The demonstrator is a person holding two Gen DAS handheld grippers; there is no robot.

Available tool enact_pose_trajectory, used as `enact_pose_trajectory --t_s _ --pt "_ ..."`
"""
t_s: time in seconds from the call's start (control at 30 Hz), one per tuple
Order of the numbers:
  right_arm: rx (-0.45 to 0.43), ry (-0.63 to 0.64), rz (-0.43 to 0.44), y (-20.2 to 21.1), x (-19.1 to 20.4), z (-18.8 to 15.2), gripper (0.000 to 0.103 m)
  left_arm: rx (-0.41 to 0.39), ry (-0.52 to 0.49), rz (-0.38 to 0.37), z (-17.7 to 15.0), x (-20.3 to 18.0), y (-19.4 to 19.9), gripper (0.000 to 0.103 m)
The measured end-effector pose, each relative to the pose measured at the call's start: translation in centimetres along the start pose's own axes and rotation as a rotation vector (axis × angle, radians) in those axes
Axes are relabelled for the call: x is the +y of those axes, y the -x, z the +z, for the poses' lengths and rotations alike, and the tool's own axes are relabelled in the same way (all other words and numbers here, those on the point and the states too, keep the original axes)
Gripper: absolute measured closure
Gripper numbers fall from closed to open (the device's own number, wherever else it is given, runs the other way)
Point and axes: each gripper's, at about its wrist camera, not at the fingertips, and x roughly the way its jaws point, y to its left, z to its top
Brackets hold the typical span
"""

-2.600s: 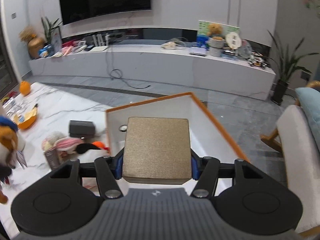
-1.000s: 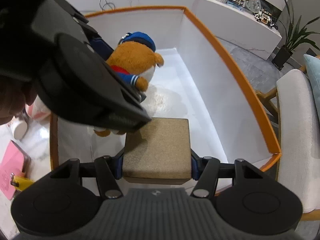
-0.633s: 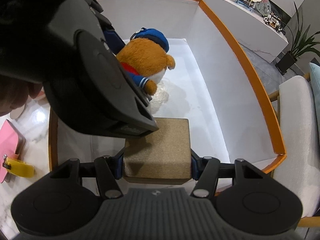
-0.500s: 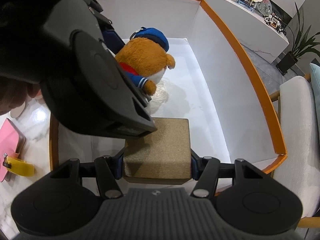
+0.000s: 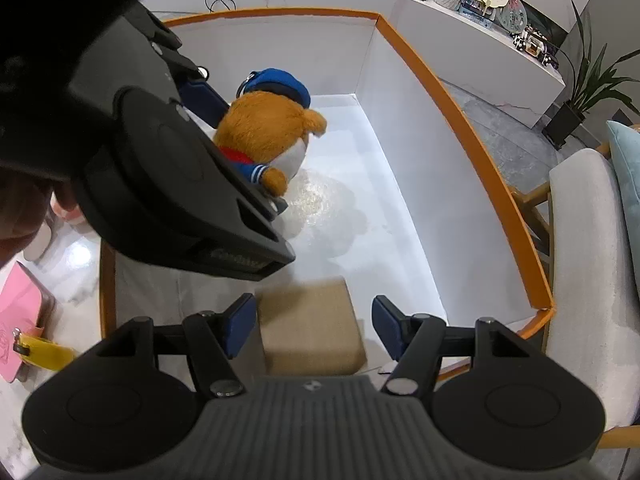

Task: Organize objects
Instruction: 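Open the left gripper dropping the bear while the right releases the cardboard box into the orange box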

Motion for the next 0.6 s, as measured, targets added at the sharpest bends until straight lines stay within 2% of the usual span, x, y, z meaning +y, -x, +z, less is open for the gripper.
enact_pose_trajectory --t_s 0.13,0.37,0.5,0.6 --pt "-0.029 -0.034 0.012 0.4 -0.5 0.1 0.036 -0.036 0.040 -0.038 0.3 0.8 1.1 0.017" --pt "-0.078 -0.103 0.038 2.0 -0.6 -0.5 0.036 -0.131 0.136 -0.067 0.1 3.1 4.5 0.017" --pt "-0.116 -0.120 0.043 2.7 -0.5 -0.4 0.036 -0.210 0.204 -0.089 -1.8 4.7 7.1 0.017" --pt "-0.190 -0.132 0.060 3.5 -1.1 0.2 0.036 -0.295 0.283 -0.117 -4.8 5.7 9.6 0.016"
